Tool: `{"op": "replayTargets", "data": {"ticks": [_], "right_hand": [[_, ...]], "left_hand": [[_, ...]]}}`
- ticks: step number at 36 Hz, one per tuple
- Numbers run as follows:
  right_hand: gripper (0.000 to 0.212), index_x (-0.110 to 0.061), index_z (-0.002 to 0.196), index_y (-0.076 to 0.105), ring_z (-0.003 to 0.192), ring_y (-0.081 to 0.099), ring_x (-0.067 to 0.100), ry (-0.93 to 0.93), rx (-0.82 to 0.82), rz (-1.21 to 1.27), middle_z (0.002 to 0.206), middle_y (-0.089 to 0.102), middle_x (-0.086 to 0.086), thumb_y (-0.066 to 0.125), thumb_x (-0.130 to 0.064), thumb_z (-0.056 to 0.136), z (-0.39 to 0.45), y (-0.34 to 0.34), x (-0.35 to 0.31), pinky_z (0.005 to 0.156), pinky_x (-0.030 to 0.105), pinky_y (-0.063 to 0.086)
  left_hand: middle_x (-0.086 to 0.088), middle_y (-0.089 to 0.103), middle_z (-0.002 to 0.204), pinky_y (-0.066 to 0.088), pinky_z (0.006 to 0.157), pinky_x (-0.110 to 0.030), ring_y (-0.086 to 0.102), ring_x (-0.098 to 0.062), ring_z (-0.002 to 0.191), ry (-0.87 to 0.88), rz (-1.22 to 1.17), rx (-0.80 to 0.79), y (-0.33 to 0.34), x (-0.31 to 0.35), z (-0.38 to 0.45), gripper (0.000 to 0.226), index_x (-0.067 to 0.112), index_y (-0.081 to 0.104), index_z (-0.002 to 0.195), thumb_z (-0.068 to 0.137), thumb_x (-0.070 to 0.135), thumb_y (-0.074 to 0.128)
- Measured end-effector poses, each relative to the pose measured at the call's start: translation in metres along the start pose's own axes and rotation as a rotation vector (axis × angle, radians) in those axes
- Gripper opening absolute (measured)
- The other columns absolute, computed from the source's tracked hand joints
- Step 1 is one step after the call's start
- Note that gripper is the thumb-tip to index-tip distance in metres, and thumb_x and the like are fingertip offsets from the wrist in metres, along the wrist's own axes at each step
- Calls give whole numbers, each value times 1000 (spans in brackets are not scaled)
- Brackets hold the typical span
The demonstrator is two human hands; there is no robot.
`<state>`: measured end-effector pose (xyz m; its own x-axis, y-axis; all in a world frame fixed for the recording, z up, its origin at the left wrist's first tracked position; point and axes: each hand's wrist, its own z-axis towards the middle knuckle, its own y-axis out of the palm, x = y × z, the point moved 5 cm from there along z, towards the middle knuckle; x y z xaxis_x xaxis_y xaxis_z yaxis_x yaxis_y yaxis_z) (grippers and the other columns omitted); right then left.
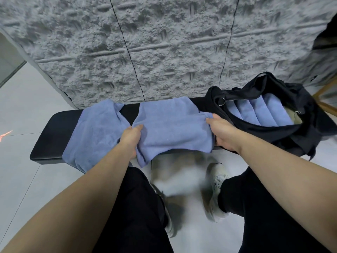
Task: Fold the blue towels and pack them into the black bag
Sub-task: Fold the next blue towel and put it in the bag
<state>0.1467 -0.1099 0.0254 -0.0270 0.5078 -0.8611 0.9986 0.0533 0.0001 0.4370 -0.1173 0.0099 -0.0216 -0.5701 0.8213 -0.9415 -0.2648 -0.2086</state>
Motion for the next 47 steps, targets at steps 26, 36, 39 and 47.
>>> {"op": "replayTargets", "data": {"ticks": [26, 36, 39, 47], "right_hand": [[21, -31, 95, 76, 86, 61, 21, -42, 54, -187, 105, 69, -6, 56, -27, 93, -34, -23, -9, 65, 29, 49], [28, -30, 97, 73, 71, 47, 4, -147, -173, -400, 93, 58, -12, 80, -46, 75, -60, -20, -16, 52, 21, 37], [45, -49, 107, 66, 67, 49, 11, -168, -299, -635, 118, 57, -16, 85, -51, 66, -68, -18, -15, 57, 26, 41], [24, -30, 113, 59, 92, 61, 24, -291, -170, -1298, 104, 61, -3, 57, -30, 88, -59, -17, -12, 84, 42, 53]], "left_hand": [[13, 54, 87, 44, 67, -20, 52, -6, 74, 566, 83, 93, -6, 35, -60, 18, 25, 61, 105, 92, 14, 66], [-11, 56, 62, 44, 70, -18, 65, 0, 72, 602, 138, -54, -11, 47, -85, 44, -4, 59, 64, 90, 31, 70], [-14, 51, 64, 36, 56, -21, 50, -11, 58, 640, 301, -124, -13, 51, -93, 32, 1, 65, 68, 87, 25, 74], [15, 59, 102, 43, 81, -27, 60, -17, 107, 789, 1379, -289, 1, 38, -92, 24, 32, 66, 103, 83, 45, 69]]}}
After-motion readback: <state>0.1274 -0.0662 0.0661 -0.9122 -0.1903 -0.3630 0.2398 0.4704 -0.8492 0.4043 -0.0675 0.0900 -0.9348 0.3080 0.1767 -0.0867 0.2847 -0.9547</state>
